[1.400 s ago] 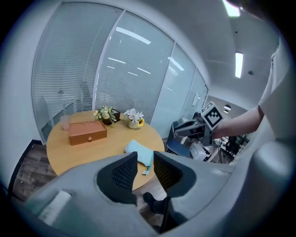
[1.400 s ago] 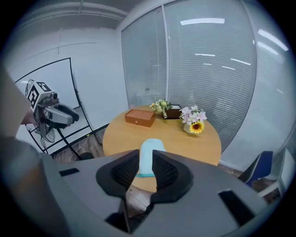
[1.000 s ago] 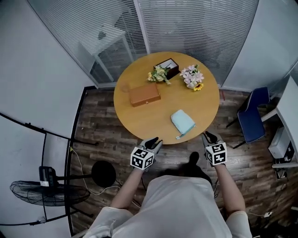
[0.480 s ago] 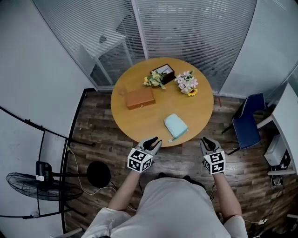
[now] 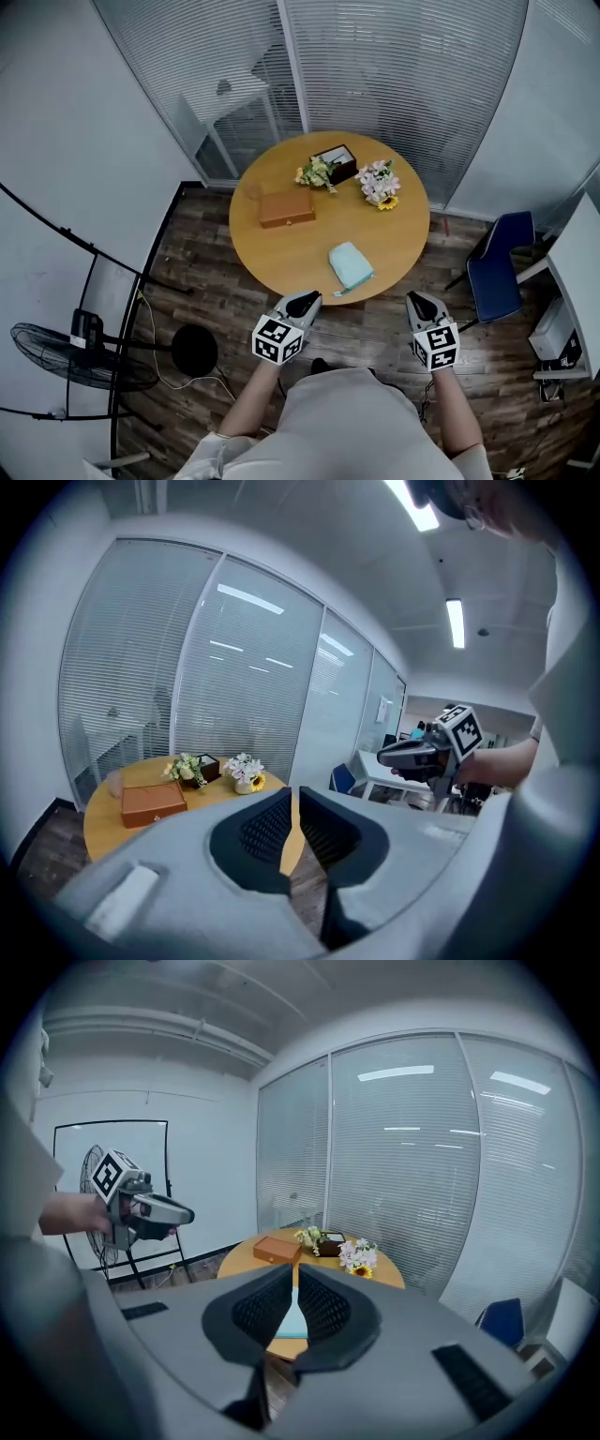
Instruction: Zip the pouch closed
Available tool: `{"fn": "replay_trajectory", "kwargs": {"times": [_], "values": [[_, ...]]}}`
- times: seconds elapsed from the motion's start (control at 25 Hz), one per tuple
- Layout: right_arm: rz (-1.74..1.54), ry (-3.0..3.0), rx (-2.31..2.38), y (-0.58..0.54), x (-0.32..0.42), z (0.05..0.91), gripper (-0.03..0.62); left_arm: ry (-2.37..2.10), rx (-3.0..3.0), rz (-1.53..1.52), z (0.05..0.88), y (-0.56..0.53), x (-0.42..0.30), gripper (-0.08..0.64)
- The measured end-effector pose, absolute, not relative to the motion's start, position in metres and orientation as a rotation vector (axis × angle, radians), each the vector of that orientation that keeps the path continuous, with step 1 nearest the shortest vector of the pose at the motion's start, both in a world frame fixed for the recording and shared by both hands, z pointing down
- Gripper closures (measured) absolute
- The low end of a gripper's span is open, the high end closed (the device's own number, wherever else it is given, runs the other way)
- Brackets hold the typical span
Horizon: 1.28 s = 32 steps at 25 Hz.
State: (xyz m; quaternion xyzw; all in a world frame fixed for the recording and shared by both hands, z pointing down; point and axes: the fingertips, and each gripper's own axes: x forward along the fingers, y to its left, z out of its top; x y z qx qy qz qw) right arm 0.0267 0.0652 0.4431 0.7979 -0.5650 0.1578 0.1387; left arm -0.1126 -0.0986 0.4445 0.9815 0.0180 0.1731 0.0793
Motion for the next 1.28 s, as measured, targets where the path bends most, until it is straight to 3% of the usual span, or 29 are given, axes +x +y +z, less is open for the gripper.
{"fn": "replay_trajectory", "kwargs": {"times": [1.28], "values": [[0.371, -1.671, 2.362, 0.063, 0.024, 0.418, 0.589, 0.059, 2.983, 0.481, 0.422, -0.102, -0.11, 0.541]]}}
